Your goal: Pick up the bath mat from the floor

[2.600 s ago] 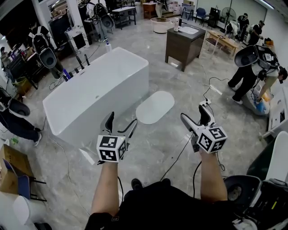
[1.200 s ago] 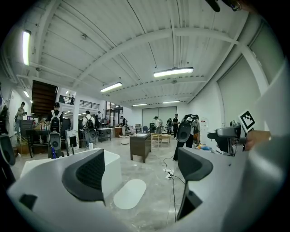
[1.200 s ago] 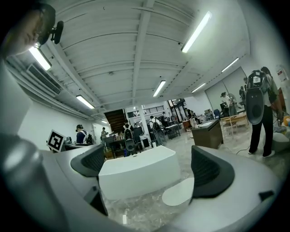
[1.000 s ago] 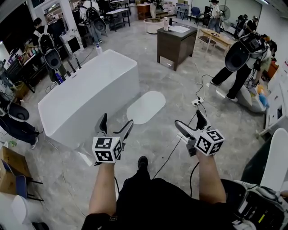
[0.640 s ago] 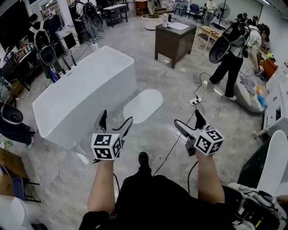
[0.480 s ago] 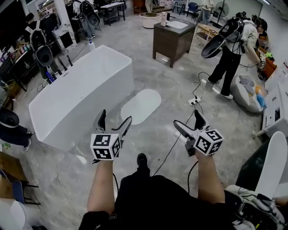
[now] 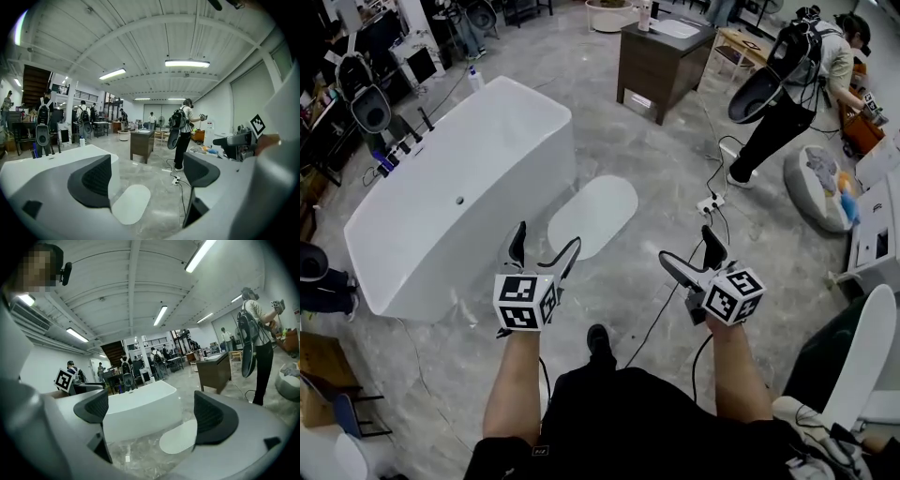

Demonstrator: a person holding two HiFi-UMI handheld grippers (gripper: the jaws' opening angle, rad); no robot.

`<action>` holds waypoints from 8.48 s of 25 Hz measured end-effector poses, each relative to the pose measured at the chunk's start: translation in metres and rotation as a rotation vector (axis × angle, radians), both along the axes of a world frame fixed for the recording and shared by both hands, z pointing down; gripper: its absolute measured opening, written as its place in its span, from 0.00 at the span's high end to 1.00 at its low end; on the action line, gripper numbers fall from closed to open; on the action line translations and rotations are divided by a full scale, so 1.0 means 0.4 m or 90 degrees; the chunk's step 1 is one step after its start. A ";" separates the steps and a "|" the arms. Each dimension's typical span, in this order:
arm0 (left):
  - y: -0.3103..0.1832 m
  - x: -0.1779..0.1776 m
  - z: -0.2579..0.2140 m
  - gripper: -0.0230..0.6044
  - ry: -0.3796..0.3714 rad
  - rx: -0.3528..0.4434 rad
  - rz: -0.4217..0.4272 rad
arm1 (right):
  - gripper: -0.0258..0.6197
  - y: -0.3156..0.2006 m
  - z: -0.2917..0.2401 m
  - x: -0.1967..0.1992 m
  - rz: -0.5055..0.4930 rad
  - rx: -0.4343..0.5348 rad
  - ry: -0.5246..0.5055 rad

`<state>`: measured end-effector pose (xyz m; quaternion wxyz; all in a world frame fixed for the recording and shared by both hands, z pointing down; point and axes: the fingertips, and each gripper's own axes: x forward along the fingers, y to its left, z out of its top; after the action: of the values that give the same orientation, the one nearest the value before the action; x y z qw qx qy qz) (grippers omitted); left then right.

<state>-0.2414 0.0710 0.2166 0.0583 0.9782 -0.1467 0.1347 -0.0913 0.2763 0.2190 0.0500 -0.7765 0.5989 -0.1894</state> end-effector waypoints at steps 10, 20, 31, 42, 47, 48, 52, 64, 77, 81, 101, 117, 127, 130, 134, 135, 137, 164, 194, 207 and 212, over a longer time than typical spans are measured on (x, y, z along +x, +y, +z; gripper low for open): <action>-0.148 0.117 0.038 0.18 0.007 -0.035 0.023 | 0.07 -0.167 -0.005 0.098 0.003 -0.024 0.005; -0.222 0.097 0.048 0.18 0.007 -0.049 -0.026 | 0.07 -0.283 -0.009 0.119 -0.049 -0.025 0.007; -0.255 0.168 0.051 0.20 -0.028 -0.014 -0.079 | 0.10 -0.327 0.041 0.249 -0.088 -0.006 -0.025; -0.217 0.416 0.084 0.22 -0.070 -0.033 -0.166 | 0.12 -0.373 0.070 0.578 -0.177 -0.002 -0.063; -0.185 0.500 0.095 0.22 -0.092 -0.036 -0.199 | 0.13 -0.375 0.110 0.680 -0.217 -0.012 -0.084; -0.180 0.511 0.097 0.22 -0.095 -0.038 -0.205 | 0.13 -0.377 0.116 0.693 -0.225 -0.014 -0.086; -0.154 0.543 0.119 0.23 -0.108 -0.052 -0.216 | 0.13 -0.387 0.141 0.731 -0.248 -0.026 -0.100; -0.303 0.523 0.236 0.24 -0.094 -0.123 -0.306 | 0.13 -0.578 0.177 0.752 -0.321 -0.087 -0.065; -0.440 0.540 0.264 0.29 -0.088 -0.135 -0.412 | 0.13 -0.823 0.177 0.859 -0.367 -0.103 -0.020; -0.421 0.548 0.260 0.29 -0.095 -0.137 -0.470 | 0.13 -0.852 0.171 0.859 -0.424 -0.090 -0.013; -0.483 0.578 0.413 0.29 -0.055 -0.210 -0.536 | 0.13 -0.940 0.327 0.804 -0.535 -0.191 -0.012; -0.580 0.506 0.613 0.29 -0.118 -0.276 -0.501 | 0.13 -1.051 0.543 0.644 -0.577 -0.269 -0.010; -0.482 0.583 0.852 0.29 -0.169 -0.297 -0.495 | 0.13 -0.925 0.839 0.750 -0.538 -0.324 -0.062; -0.457 0.611 0.928 0.29 -0.167 -0.307 -0.499 | 0.13 -0.899 0.924 0.774 -0.551 -0.344 -0.053; -0.417 0.627 1.043 0.29 -0.176 -0.318 -0.501 | 0.13 -0.867 1.021 0.778 -0.556 -0.360 -0.052; -0.412 0.626 1.074 0.29 -0.180 -0.321 -0.503 | 0.13 -0.862 1.048 0.773 -0.558 -0.362 -0.053; -0.408 0.625 1.136 0.29 -0.187 -0.326 -0.506 | 0.13 -0.854 1.112 0.763 -0.565 -0.364 -0.058; -0.609 0.511 1.696 0.29 -0.311 -0.221 -0.433 | 0.13 -1.102 1.714 0.699 -0.573 -0.230 -0.009; -0.499 0.475 2.224 0.29 -0.539 -0.317 -0.249 | 0.13 -0.998 2.216 0.945 -0.597 -0.534 0.132; -0.461 0.399 2.309 0.26 -0.617 -0.369 -0.199 | 0.05 -0.943 2.336 1.044 -0.542 -0.636 0.165; -0.466 0.396 2.316 0.24 -0.612 -0.371 -0.188 | 0.05 -0.945 2.344 1.033 -0.540 -0.647 0.167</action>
<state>-0.0829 -0.1154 1.1431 0.2700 0.7203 -0.2483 0.5887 0.3221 -0.1017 1.1566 -0.4735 -0.4174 0.6896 -0.3551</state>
